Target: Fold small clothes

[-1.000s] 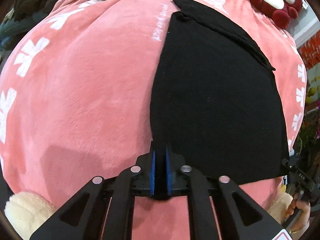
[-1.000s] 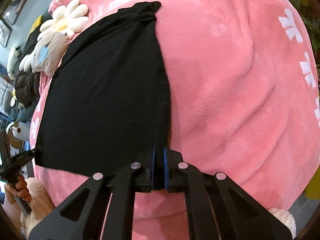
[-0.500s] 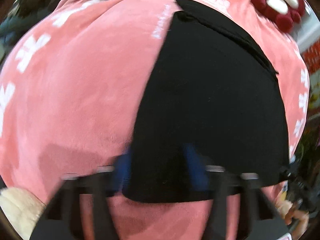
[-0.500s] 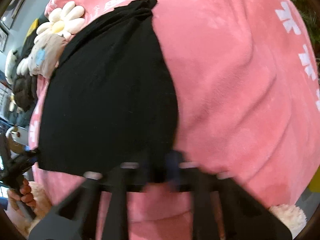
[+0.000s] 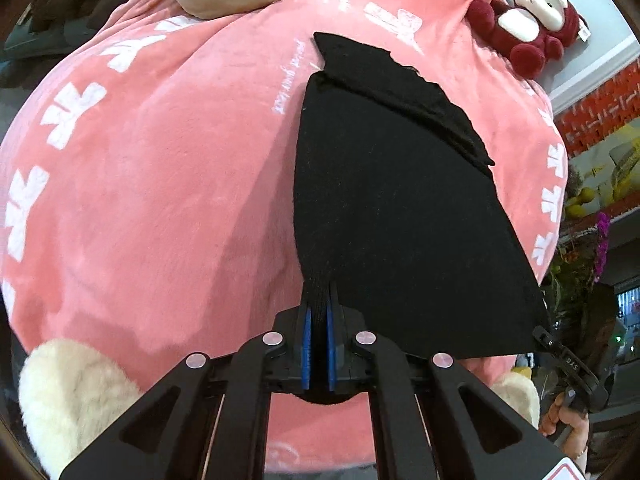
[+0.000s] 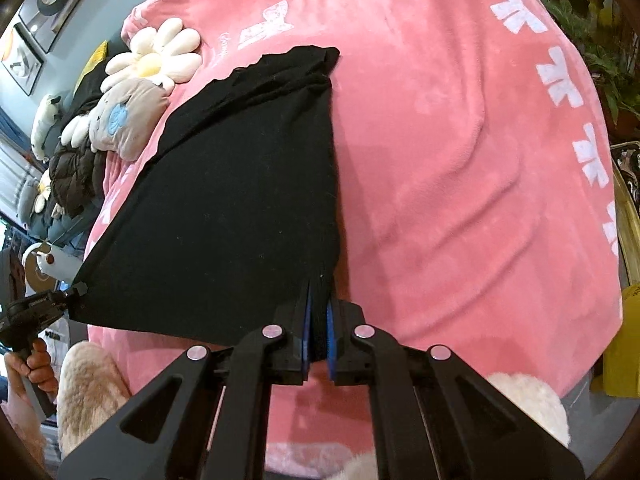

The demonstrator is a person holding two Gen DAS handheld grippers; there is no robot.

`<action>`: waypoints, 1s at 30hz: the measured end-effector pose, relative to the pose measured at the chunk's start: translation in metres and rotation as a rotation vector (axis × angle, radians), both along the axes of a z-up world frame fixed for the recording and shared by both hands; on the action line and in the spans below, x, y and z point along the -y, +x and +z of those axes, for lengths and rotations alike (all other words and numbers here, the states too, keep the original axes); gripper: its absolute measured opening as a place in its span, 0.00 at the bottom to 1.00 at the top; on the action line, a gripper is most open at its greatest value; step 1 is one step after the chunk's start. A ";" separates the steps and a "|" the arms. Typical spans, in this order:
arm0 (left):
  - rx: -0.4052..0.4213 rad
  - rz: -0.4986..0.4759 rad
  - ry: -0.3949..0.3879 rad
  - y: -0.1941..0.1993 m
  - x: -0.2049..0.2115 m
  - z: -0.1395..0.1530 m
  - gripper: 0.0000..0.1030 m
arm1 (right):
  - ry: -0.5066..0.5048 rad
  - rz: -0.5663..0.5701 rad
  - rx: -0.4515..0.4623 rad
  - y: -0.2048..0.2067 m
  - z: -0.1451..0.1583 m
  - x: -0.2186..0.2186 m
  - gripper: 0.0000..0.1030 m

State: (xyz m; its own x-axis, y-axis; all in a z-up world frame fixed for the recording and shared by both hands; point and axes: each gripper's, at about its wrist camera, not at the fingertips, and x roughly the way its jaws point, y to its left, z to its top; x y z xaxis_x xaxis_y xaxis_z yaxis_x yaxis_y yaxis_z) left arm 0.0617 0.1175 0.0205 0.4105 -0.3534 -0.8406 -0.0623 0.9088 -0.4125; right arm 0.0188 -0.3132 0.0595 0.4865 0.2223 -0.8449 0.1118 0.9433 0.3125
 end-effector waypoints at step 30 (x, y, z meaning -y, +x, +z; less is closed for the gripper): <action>0.075 -0.040 0.032 -0.096 -0.011 0.087 0.03 | 0.010 0.055 0.126 -0.082 0.087 -0.009 0.04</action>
